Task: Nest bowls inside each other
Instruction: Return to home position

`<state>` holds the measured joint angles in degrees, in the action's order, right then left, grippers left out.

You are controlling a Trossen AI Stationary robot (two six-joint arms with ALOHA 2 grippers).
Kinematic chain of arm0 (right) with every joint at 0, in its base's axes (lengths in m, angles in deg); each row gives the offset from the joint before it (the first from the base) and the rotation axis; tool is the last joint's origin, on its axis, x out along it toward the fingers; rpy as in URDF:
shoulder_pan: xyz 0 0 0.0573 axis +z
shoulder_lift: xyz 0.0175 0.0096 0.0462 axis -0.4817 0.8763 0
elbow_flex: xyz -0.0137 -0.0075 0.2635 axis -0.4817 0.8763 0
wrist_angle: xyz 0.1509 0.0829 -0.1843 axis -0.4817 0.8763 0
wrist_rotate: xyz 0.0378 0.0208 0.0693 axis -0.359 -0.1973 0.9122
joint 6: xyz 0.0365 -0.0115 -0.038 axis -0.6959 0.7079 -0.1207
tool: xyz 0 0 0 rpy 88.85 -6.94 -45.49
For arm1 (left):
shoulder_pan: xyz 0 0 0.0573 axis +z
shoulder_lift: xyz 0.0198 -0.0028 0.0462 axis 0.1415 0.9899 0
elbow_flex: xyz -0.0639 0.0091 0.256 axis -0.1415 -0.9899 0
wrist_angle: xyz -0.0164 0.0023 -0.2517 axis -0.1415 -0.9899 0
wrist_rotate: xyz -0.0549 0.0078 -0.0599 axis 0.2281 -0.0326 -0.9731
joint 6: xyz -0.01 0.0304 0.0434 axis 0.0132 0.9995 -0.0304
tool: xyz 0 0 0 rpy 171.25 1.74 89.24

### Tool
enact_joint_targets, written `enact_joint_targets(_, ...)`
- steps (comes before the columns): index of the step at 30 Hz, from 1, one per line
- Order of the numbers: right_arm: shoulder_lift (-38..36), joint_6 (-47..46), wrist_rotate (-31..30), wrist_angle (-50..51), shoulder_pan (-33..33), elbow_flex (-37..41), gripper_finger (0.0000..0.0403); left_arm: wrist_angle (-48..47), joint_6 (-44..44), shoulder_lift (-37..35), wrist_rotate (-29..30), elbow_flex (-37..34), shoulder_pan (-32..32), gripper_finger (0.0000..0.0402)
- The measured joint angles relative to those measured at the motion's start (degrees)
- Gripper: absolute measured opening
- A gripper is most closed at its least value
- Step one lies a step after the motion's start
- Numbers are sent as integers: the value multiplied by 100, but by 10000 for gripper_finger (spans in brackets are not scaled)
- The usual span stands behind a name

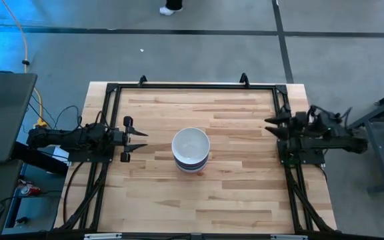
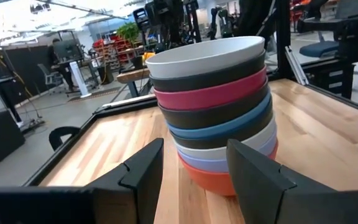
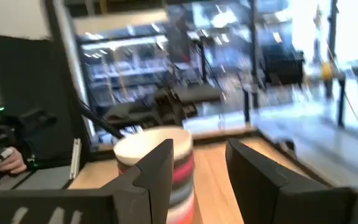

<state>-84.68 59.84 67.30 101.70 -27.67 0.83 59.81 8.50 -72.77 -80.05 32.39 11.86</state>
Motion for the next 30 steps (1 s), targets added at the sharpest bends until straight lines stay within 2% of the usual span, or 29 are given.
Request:
enact_joint_targets(3, 12, 436, 192, -880, 2, 584, 140, 2, 62, 0, 3, 0, 0, 163)
enact_joint_targets(11, 11, 719, 242, -2544, 2, 1919, 140, 2, 67, 0, 2, 0, 0, 163)
enact_joint_targets(17, -9, 697, 258, -3376, 2, 2429, 140, 4, 55, 0, 2, 0, 0, 163)
enact_joint_targets(25, -11, 408, 460, -3122, 15, 2451, 140, 4, 53, 0, 2, 0, 0, 163)
enact_joint_targets(30, -11, 175, 603, -2582, 17, 2451, 140, 7, 53, 0, 2, 0, 0, 163)
